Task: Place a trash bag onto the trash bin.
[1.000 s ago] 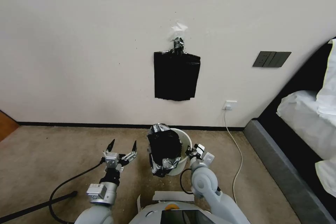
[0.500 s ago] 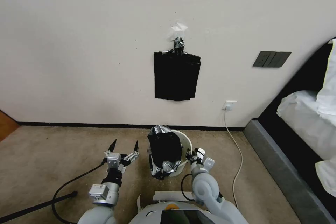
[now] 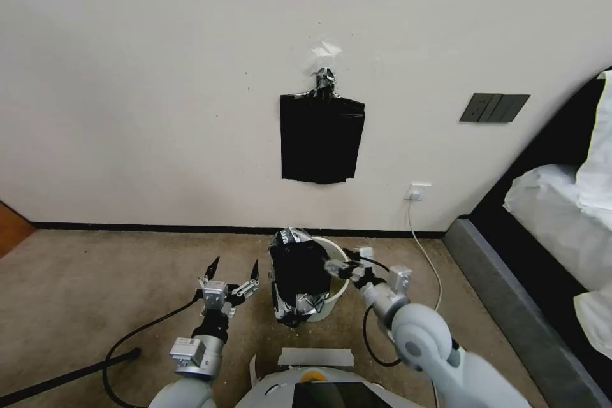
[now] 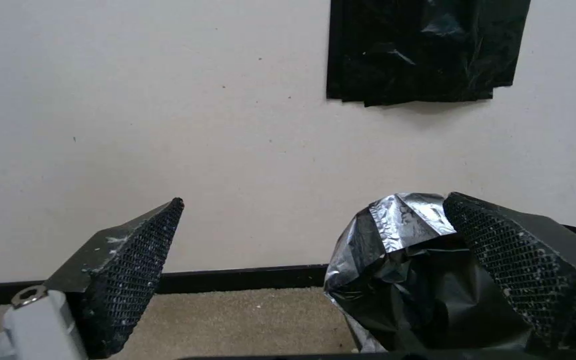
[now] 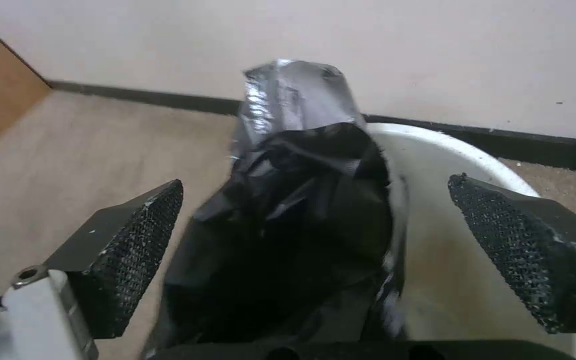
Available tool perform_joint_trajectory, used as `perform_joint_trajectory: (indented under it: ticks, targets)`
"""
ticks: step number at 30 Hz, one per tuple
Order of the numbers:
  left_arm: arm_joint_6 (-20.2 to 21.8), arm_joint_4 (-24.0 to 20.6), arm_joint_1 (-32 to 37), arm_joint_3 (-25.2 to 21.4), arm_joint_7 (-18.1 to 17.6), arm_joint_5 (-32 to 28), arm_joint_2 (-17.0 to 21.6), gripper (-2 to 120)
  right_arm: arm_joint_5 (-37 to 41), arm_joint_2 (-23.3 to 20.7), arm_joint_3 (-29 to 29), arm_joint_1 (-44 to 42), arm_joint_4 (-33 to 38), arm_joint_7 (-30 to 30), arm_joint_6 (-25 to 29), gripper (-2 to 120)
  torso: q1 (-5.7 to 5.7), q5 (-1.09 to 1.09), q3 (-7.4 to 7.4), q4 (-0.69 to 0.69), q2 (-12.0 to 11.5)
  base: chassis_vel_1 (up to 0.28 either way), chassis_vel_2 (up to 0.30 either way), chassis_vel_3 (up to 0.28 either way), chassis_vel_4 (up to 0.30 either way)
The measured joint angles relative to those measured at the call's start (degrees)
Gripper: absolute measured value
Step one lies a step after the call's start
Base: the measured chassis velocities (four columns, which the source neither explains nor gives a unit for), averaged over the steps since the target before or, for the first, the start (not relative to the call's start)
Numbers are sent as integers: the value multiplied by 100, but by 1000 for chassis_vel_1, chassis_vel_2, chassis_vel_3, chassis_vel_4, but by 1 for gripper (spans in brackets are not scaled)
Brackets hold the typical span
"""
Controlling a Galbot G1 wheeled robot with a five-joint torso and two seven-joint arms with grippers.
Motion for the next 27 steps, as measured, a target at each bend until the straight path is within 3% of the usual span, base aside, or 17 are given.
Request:
perform_joint_trajectory:
  ticks: [2, 11, 15, 20, 21, 22, 25, 27]
  targets:
    - [27, -5, -14, 29, -1, 0, -12, 100, 22, 9, -119, 152, -156, 78, -45, 100, 0, 0, 0, 0, 0, 0, 0, 0, 0]
    - [299, -21, -192, 253, -51, -21, 39, 100, 368, -55, -378, 555, -540, 348, -332, 73, 0, -1, 0, -2, 0, 0, 0, 0, 0]
    - [629, 23, -485, 449, -150, -197, 266, 100, 500, -108, -538, 726, -706, 380, -431, 52, 0, -1, 0, -1, 0, 0, 0, 0, 0]
    - [896, 79, -752, 602, -257, -323, 467, 100, 592, -134, -574, 782, -758, 429, -441, 39, 0, -1, 0, -1, 0, 0, 0, 0, 0]
    - [1131, 105, -944, 725, -359, -466, 581, 100, 623, -144, -575, 793, -754, 459, -443, 30, 0, -2, 0, -1, 0, 0, 0, 0, 0]
    - [1131, 105, -944, 725, -359, -466, 581, 100, 623, -144, -575, 793, -754, 459, -443, 30, 0, -2, 0, -1, 0, 0, 0, 0, 0]
    - [1915, 187, -1556, 1117, -722, -1125, 758, 100, 622, -148, -577, 789, -692, 507, -443, 16, 0, -1, 0, -1, 0, 0, 0, 0, 0]
    - [2094, 242, -1732, 1214, -795, -1298, 784, 100, 622, -148, -576, 785, -679, 520, -442, 12, 0, -1, 0, -2, 0, 0, 0, 0, 0]
